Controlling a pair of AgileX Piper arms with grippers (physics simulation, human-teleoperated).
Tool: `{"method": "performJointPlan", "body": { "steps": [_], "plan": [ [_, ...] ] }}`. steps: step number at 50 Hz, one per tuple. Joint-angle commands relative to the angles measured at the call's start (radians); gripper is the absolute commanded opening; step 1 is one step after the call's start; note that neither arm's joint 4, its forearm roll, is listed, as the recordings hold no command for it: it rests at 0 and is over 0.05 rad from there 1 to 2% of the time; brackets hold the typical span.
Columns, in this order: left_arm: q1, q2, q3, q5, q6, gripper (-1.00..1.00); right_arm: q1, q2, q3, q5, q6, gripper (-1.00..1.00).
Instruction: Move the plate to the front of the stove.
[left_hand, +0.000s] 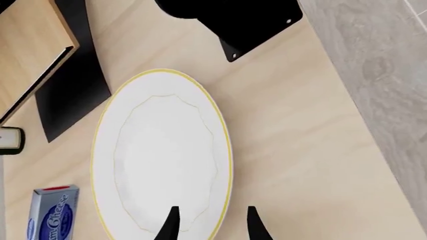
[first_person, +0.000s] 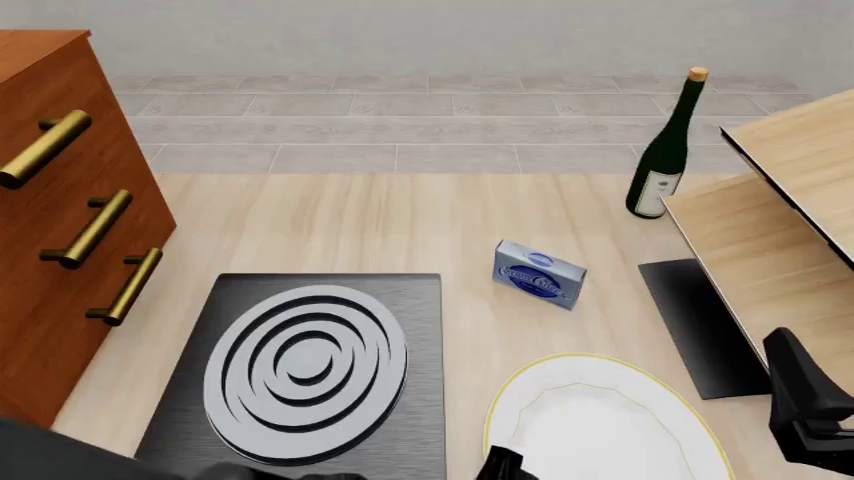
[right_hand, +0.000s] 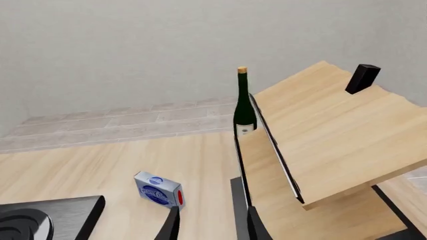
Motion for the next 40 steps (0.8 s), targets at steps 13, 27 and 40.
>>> {"method": "performJointPlan", "body": {
  "steps": [13, 27, 40],
  "plan": [
    [0.010, 0.074, -0.025, -0.041, 0.013, 1.00, -0.009, 0.000, 0.000, 0.001, 0.005, 1.00],
    [0.019, 0.105, -0.033, -0.058, 0.018, 1.00, -0.012, 0.000, 0.000, -0.003, 0.006, 1.00],
    [0.030, 0.126, -0.037, -0.072, 0.026, 1.00, -0.015, 0.000, 0.000, -0.004, 0.004, 1.00]
  ]
}}
